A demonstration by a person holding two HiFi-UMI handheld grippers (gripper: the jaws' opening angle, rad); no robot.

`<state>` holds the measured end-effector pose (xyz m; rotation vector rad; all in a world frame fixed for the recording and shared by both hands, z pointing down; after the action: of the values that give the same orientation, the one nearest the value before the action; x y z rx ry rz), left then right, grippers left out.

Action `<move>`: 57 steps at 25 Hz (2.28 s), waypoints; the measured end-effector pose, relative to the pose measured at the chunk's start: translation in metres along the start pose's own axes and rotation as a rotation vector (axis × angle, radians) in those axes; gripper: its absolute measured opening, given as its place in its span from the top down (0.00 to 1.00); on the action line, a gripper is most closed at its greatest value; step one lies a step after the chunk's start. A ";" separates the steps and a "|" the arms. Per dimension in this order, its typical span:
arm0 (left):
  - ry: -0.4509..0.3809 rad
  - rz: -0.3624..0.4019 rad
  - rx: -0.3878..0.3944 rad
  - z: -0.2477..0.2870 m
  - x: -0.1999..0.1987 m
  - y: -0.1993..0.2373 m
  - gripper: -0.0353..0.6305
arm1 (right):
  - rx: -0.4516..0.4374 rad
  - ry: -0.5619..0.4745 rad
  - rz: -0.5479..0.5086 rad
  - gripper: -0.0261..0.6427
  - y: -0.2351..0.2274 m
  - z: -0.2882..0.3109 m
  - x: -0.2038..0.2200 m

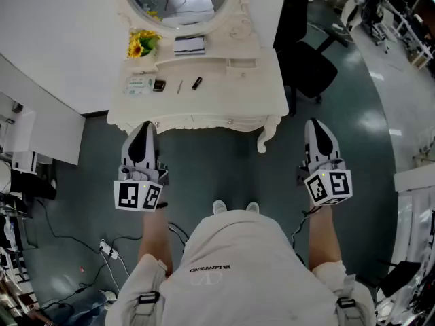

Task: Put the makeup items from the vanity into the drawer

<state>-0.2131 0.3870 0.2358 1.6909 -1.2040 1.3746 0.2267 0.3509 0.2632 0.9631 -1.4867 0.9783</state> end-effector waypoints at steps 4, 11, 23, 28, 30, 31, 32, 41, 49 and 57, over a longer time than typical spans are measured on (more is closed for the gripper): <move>0.007 -0.004 0.002 0.000 0.004 0.011 0.95 | 0.004 0.003 0.009 0.95 0.007 0.007 0.002; 0.012 -0.013 0.015 0.000 0.010 0.025 0.95 | 0.036 0.005 0.038 0.94 0.020 0.016 0.007; 0.036 -0.076 0.070 0.001 0.034 0.046 0.95 | 0.039 0.029 0.022 0.94 0.059 0.032 0.021; 0.048 -0.092 0.075 0.006 0.043 0.048 0.95 | 0.006 0.032 0.013 0.94 0.065 0.047 0.023; 0.052 -0.096 0.074 0.010 0.047 0.047 0.95 | 0.000 0.031 0.023 0.94 0.064 0.055 0.025; 0.055 -0.097 0.074 0.011 0.049 0.046 0.95 | -0.005 0.033 0.025 0.94 0.064 0.059 0.027; 0.059 -0.097 0.075 0.014 0.051 0.046 0.95 | -0.011 0.036 0.023 0.94 0.064 0.063 0.028; 0.095 -0.099 0.078 0.065 0.070 0.045 0.95 | -0.072 0.058 0.040 0.94 0.045 0.117 0.045; 0.110 -0.073 0.077 0.136 0.081 0.042 0.95 | -0.123 0.060 0.072 0.94 0.005 0.180 0.052; 0.111 -0.062 0.046 0.201 0.090 0.032 0.95 | -0.206 0.096 0.086 0.94 -0.030 0.235 0.064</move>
<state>-0.1631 0.1729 0.2704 1.6465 -1.0577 1.4483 0.1705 0.1161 0.3055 0.7000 -1.5250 0.8995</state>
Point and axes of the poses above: the fingertips, and each gripper's own axes: z forward along the fingers, y to its left, x out of its underside, the point moved 9 cm from there along -z, backward along the fingers, and after that the axes turned 5 degrees about x, right-handed, at the moved point
